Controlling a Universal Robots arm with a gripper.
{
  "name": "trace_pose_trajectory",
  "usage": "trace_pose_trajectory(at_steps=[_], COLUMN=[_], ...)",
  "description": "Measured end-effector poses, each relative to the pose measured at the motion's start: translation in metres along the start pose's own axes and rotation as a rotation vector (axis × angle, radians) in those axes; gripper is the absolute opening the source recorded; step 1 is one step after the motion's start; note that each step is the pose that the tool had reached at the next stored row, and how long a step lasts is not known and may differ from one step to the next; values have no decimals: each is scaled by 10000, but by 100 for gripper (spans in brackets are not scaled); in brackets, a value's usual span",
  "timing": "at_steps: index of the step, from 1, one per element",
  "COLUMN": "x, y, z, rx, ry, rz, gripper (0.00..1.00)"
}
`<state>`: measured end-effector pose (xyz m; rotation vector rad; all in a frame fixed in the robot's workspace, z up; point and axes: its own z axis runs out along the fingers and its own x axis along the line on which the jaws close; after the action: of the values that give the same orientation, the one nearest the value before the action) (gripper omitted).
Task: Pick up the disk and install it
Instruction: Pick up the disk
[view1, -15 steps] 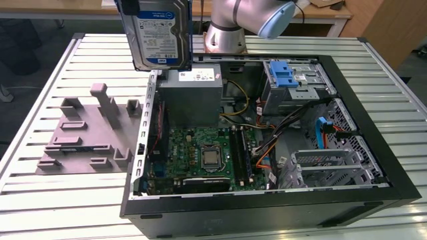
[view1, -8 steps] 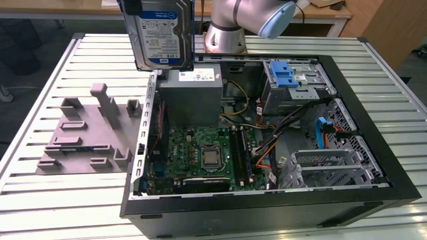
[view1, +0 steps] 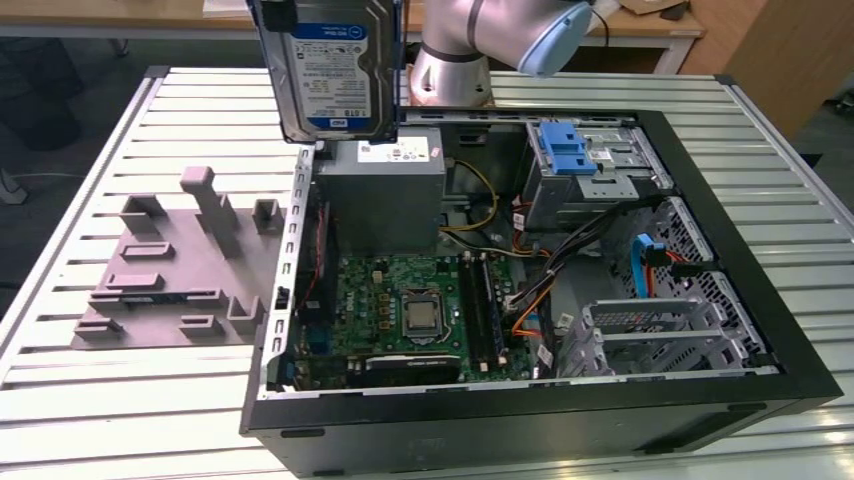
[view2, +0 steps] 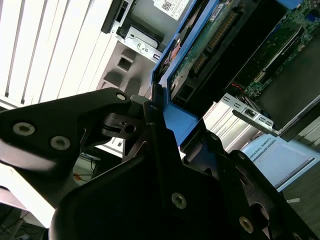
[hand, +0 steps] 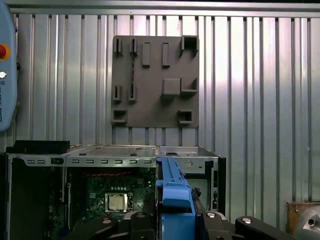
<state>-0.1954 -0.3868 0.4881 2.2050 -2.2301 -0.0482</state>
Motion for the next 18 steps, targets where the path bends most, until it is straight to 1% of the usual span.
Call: trace_pose_trajectory(at_steps=[5,8,12,18], x=[99,128,136,138], y=[-7,-39,-129,-315], z=[-2,-3,-6,-10], rx=[0,-1,0,0], ry=[1,0,0,-2], rz=[0,0,1,1], gripper=[36,36,36,36])
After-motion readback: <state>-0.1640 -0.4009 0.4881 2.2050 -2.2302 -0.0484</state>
